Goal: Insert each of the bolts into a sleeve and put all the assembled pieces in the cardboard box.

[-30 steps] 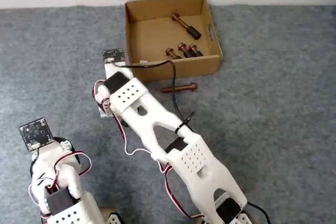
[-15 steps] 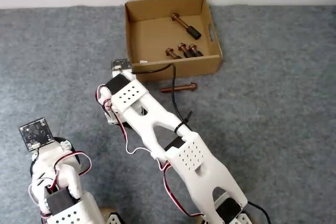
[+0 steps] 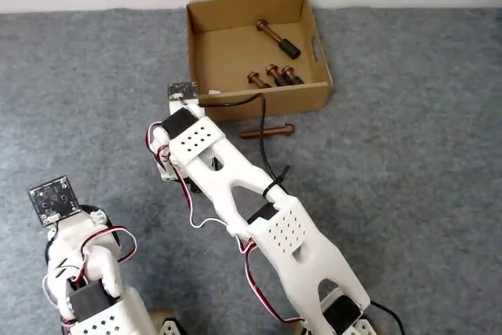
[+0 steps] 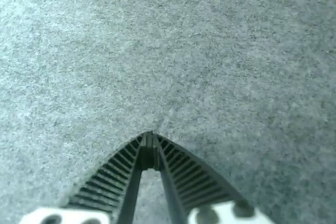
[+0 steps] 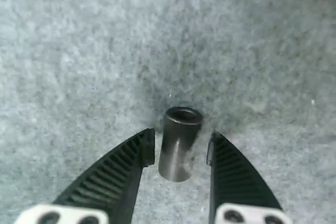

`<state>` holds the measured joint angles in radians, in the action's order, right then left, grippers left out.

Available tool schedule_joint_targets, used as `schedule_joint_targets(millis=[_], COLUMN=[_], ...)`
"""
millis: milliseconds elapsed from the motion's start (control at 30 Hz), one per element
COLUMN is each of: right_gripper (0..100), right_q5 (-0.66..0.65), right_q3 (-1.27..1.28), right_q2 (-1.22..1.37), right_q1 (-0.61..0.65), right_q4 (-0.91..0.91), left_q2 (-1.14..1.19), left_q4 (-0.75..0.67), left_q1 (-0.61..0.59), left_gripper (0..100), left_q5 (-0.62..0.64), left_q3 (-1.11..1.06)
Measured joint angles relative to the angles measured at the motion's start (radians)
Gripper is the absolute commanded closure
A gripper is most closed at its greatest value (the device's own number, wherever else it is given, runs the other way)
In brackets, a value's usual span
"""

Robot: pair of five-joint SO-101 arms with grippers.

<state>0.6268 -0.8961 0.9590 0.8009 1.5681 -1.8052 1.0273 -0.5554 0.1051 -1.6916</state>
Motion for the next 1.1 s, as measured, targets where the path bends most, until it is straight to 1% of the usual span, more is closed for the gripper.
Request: schedule_joint_targets(millis=[167, 333, 400, 500, 700, 900, 1100], right_gripper=[85.3, 99.7, 97.4, 99.2, 98.9, 98.9, 99.0], right_q5=[-0.002, -0.002, -0.002, -0.002, -0.002, -0.002, -0.002], right_q3=[0.000, -0.003, -0.003, -0.003, -0.003, -0.003, -0.003], right_q2=[0.021, 0.029, 0.029, 0.031, -0.008, -0.141, -0.295], right_q1=[0.000, -0.008, -0.012, -0.012, -0.003, -0.003, -0.043], right_q4=[0.000, 0.009, 0.011, 0.017, 0.064, 0.181, 0.183], left_q2=[0.000, 0.000, 0.000, 0.000, 0.000, 0.000, 0.000], left_q4=[0.000, 0.000, 0.000, 0.000, 0.000, 0.000, 0.012], left_q1=[0.000, 0.000, 0.000, 0.000, 0.000, 0.000, 0.037], left_gripper=[99, 99, 99, 99, 99, 99, 99], left_q5=[0.000, 0.000, 0.000, 0.000, 0.000, 0.000, 0.000], left_q3=[0.000, 0.000, 0.000, 0.000, 0.000, 0.000, 0.000])
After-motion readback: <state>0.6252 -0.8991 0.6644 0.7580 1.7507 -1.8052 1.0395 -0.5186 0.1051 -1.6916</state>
